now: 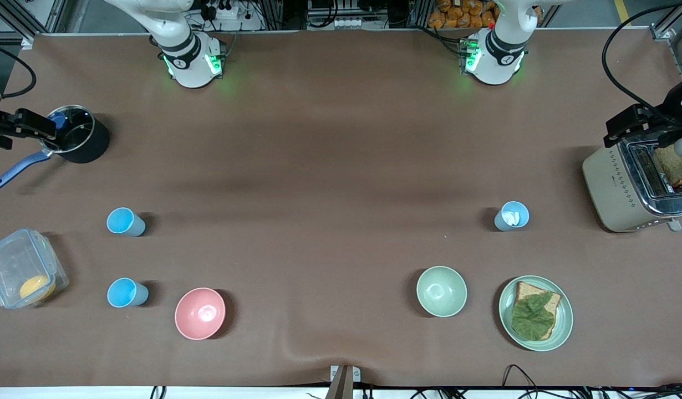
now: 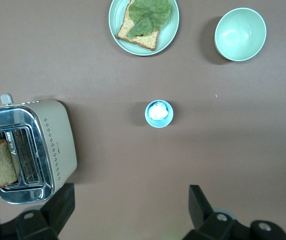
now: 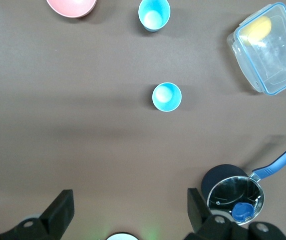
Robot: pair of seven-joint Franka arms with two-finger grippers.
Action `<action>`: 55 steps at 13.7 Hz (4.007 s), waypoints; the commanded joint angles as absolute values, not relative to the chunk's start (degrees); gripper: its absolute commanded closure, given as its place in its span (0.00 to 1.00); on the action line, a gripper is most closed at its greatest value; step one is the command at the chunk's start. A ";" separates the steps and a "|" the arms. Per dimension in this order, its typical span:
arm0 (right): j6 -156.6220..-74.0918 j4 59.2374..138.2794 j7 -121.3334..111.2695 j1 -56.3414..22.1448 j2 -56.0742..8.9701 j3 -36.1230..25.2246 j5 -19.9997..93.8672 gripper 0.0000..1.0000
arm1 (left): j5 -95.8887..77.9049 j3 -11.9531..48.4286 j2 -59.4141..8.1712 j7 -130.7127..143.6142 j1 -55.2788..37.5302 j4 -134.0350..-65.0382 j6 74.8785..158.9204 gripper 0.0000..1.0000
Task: Stack blue cups with both arms
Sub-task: 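Reach the right gripper to a blue cup while the left gripper reaches another, then grasp the blue cup with the right gripper while the left gripper grasps the small cup, then carry the small blue cup with the left gripper to the table middle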
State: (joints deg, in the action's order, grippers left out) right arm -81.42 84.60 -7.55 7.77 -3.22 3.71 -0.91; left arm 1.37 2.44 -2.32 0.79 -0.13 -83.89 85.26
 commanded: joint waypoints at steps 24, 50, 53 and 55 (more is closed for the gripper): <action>-111.34 98.88 -13.62 16.17 -25.91 4.39 -1.41 0.00 | 1.23 2.37 -20.90 0.17 1.58 -109.51 125.23 0.00; -116.10 96.42 -17.93 14.59 -33.49 4.66 -3.52 1.00 | 1.66 22.59 -28.37 51.18 -12.88 -104.88 132.01 1.00; -116.02 96.42 -17.84 14.41 -33.49 4.66 -3.52 1.00 | 2.46 21.80 -34.17 63.87 -22.12 -98.02 132.19 1.00; -115.93 96.42 -17.75 14.06 -33.40 4.66 -3.52 1.00 | 2.99 21.53 -36.29 68.01 -25.30 -96.16 132.71 1.00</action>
State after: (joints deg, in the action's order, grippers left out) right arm -116.79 96.45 -17.56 14.43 -34.18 4.48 -2.46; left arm 1.46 22.49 -32.29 63.99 -22.88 -100.67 132.69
